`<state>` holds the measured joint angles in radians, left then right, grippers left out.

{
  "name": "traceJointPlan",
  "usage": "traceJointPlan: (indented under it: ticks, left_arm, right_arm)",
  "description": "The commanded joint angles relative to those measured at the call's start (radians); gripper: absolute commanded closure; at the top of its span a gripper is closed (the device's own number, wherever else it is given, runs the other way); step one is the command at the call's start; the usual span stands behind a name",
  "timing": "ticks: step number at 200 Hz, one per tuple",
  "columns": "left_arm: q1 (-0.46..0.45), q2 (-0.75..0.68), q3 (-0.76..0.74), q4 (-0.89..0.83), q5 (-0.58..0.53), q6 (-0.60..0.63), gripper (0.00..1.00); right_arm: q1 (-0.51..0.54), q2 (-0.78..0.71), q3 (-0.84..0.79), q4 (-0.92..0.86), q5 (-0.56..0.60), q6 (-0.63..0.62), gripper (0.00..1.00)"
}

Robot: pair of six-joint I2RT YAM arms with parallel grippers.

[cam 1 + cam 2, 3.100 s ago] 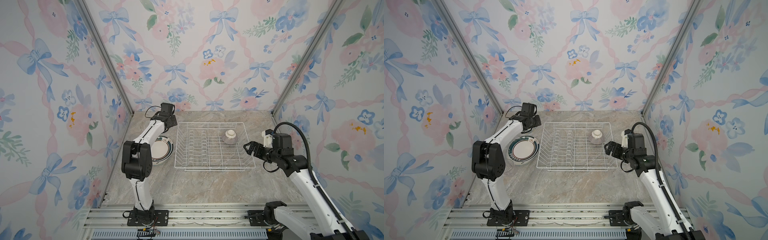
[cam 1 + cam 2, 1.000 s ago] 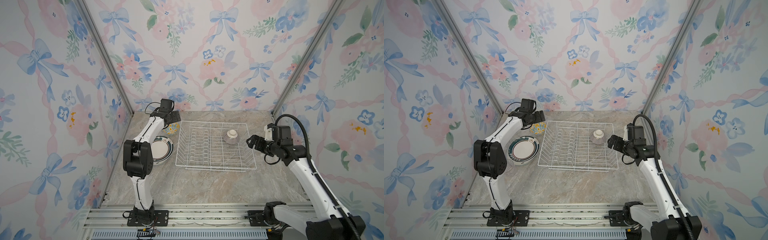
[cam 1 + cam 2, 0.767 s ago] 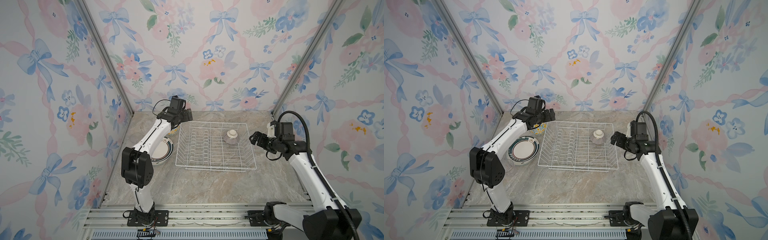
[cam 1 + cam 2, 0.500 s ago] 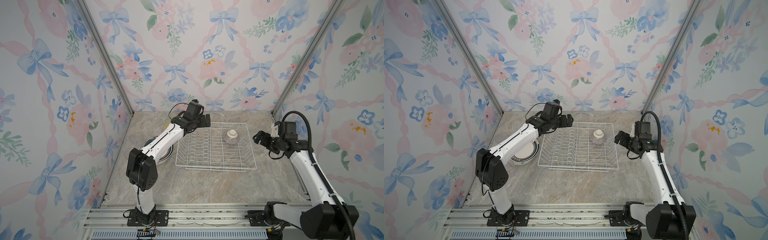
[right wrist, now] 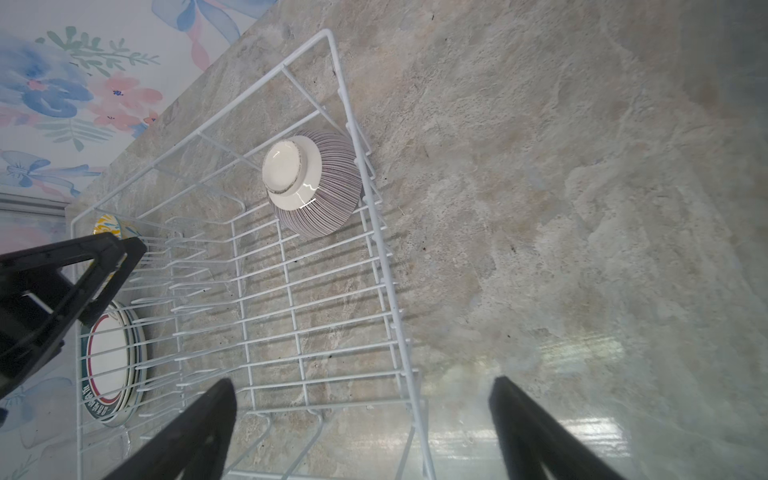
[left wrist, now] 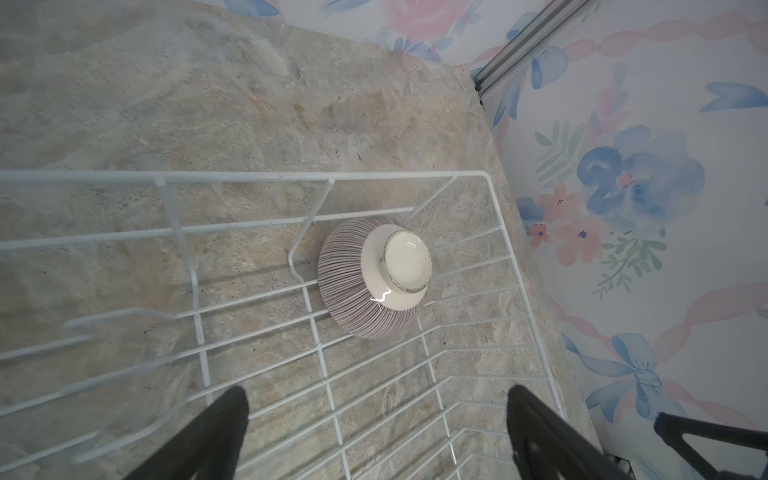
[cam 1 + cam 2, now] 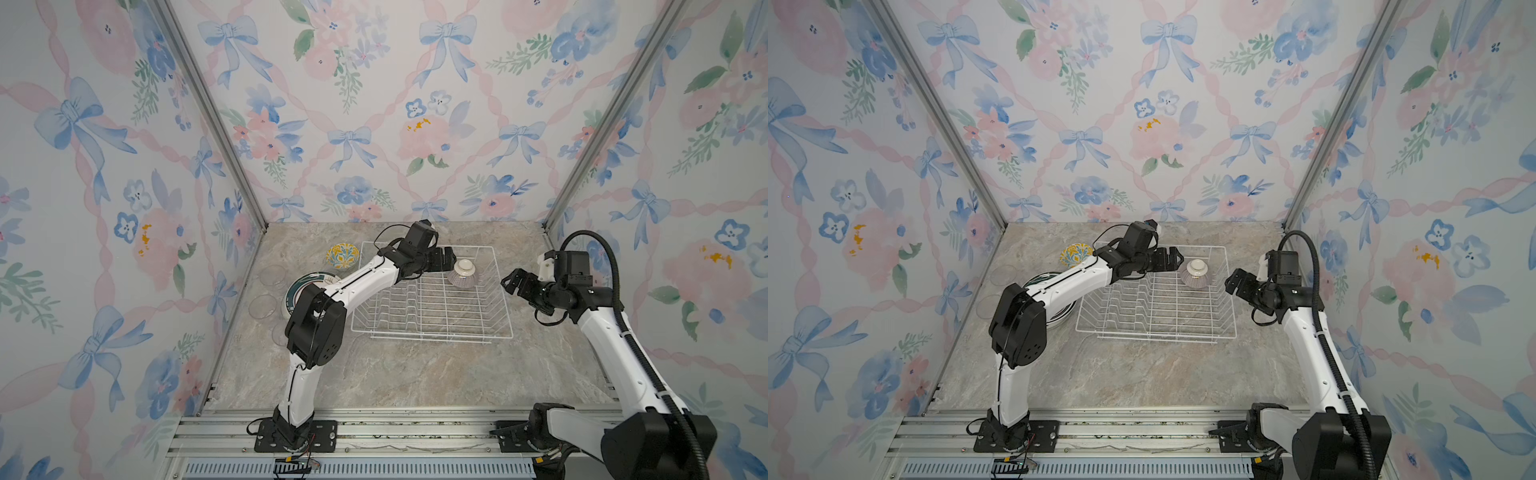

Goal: Unload the mixed dishes from the dish rack
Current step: 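Move the left gripper back over the rack toward the striped bowl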

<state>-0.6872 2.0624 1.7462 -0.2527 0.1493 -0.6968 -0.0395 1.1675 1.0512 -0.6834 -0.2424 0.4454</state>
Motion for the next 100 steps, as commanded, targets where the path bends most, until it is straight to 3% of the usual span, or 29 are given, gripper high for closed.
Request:
traceJointPlan:
  ticks: [1, 100]
  left_arm:
    - [-0.006, 0.046, 0.035, 0.094, 0.070, -0.094, 0.03]
    - [-0.011, 0.208, 0.115, 0.148, 0.079, -0.179, 0.04]
  right_arm:
    - [-0.009, -0.021, -0.012, 0.001, -0.031, 0.003, 0.03]
    - [-0.014, -0.014, -0.052, 0.020, -0.055, -0.001, 0.03]
